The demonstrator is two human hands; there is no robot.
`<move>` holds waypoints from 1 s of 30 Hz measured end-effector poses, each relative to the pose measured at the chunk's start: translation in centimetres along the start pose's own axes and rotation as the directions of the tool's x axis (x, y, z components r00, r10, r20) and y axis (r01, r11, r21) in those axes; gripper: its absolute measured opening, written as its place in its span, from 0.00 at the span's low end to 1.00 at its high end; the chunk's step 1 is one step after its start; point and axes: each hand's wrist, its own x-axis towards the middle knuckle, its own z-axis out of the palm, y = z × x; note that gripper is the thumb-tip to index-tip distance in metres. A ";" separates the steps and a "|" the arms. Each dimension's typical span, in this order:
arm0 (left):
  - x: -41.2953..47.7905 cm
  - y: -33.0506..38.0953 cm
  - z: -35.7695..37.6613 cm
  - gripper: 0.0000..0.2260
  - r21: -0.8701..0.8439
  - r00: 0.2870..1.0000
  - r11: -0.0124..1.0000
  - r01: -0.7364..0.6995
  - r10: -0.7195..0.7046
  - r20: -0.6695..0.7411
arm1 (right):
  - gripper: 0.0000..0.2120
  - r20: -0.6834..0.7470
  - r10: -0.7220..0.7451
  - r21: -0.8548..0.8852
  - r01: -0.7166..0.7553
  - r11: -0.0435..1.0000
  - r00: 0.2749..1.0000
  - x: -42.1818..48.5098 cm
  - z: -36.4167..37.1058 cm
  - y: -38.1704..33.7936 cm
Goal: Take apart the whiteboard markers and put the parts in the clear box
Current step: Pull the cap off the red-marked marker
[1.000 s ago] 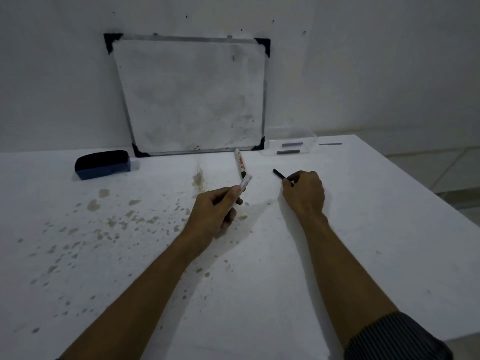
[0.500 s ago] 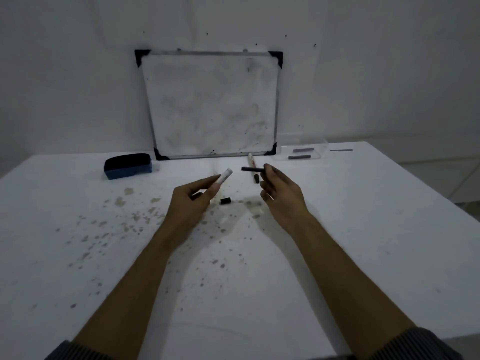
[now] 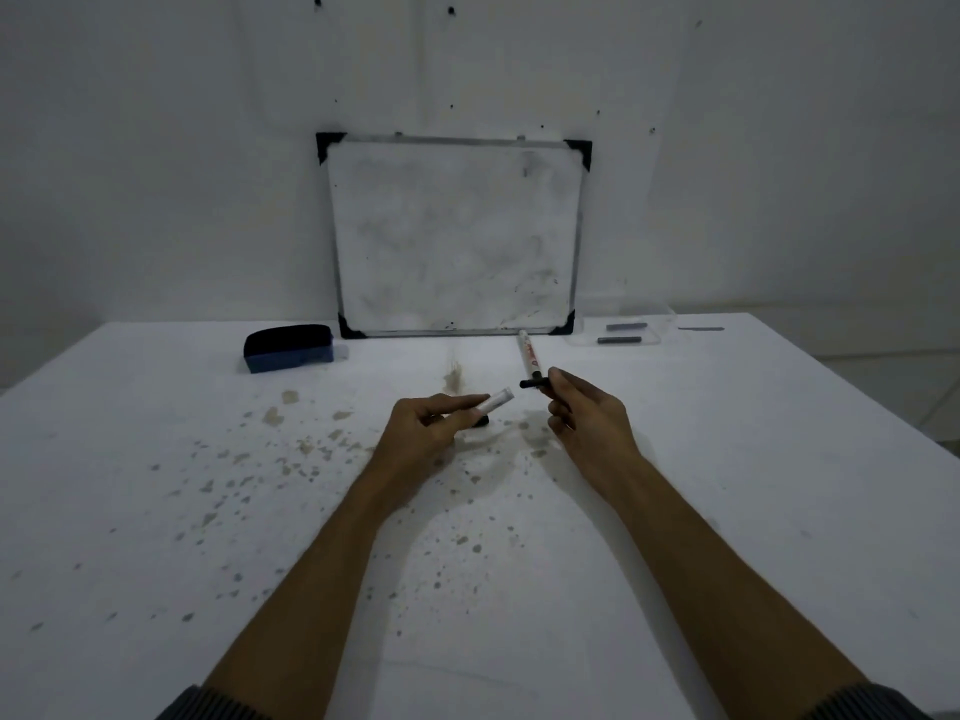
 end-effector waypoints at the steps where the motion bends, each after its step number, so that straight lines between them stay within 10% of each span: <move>1: 0.0 -0.1 0.0 0.10 0.003 1.000 1.000 -0.001 0.001 0.014 | 0.15 -0.004 -0.006 -0.014 0.006 1.000 1.000 0.0 0.0 0.0; 10: 0.4 -0.6 0.3 0.09 0.088 0.999 0.996 -0.021 0.018 0.034 | 0.12 -0.050 -0.166 -0.306 0.143 0.941 0.985 0.0 0.3 0.9; 16: 0.4 -0.9 0.4 0.09 0.079 1.000 0.997 -0.017 0.015 0.025 | 0.09 0.087 -0.562 -0.574 0.502 0.647 0.823 -1.3 1.6 1.0; 23: 0.6 -0.1 -0.4 0.07 -0.033 0.999 0.999 -0.014 0.013 -0.030 | 0.12 0.415 -0.666 -0.574 0.746 0.338 0.621 -2.5 2.8 1.8; 30: 1.2 0.1 -1.7 0.12 -0.206 0.980 0.978 0.022 -0.062 -0.191 | 0.18 0.492 -0.444 -0.672 0.651 0.354 0.749 -1.8 3.1 2.1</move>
